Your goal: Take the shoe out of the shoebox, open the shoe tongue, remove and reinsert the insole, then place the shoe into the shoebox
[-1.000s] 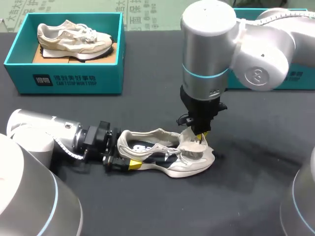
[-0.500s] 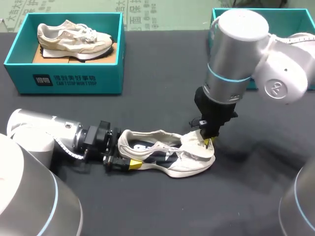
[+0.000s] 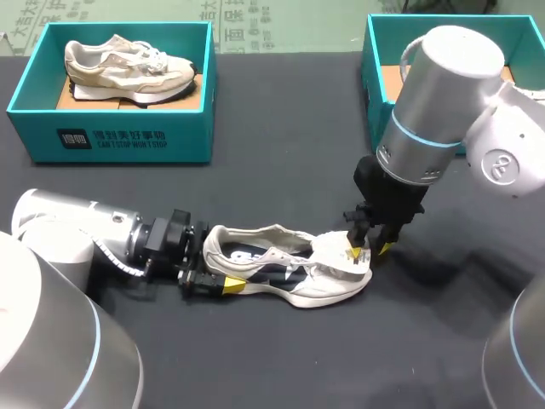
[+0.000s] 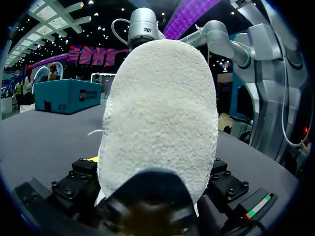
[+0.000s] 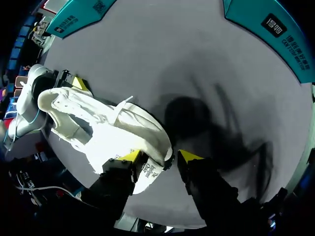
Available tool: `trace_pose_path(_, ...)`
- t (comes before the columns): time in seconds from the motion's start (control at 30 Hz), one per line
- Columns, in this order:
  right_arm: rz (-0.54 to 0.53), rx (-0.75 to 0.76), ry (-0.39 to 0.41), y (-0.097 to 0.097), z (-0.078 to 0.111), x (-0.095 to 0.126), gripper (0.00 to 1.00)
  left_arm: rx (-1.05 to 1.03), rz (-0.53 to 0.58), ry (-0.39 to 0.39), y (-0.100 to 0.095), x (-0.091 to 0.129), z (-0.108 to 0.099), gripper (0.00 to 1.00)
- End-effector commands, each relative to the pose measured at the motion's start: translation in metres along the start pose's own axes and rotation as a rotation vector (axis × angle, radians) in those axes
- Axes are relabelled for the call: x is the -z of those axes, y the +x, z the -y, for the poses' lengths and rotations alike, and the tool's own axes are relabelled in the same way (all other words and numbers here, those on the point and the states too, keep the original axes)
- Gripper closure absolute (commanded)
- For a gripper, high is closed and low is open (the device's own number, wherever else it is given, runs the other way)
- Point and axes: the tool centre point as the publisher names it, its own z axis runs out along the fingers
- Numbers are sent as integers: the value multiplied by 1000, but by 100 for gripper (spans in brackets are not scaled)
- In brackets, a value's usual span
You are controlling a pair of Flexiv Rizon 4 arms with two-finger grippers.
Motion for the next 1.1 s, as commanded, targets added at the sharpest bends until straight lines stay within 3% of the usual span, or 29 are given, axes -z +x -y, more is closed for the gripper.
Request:
trace_pose_path(0.03, -1, 0, -13, -1, 6, 6, 0, 1, 0, -1, -1, 0, 0, 100)
trace_pose_path(0.53, 151, 20, -44, 34, 12, 53, 0, 1, 0, -1, -1, 0, 0, 100)
trace_pose_path(1.1, 331, -128, -12, 89, 2, 67, 0, 1, 0, -1, -1, 0, 0, 100)
